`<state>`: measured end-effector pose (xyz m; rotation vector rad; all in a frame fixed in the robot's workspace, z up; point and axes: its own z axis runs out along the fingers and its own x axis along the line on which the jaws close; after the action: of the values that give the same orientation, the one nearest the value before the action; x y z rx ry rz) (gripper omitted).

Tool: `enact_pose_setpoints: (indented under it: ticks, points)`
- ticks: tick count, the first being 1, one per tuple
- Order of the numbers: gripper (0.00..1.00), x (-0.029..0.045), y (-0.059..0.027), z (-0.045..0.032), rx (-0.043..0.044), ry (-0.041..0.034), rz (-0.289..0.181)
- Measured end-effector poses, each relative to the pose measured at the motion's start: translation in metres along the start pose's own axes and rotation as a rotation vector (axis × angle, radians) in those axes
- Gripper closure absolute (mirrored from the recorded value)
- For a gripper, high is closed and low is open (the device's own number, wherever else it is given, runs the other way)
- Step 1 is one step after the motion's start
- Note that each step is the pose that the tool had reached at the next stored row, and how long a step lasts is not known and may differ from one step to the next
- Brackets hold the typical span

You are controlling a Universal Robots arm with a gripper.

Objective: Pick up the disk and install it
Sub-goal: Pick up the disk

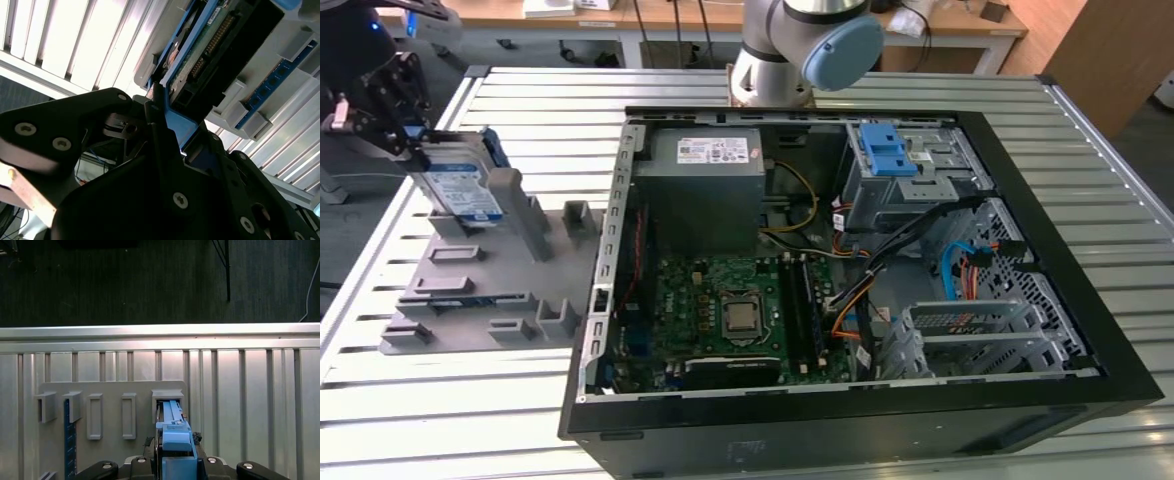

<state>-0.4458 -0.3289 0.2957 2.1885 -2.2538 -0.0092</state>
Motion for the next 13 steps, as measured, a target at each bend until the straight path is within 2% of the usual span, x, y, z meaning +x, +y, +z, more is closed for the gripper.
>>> enact_pose_setpoints:
  ticks: [13]
  points:
    - [0.64,0.0,0.0,-0.0051,0.0,0.0,0.0]
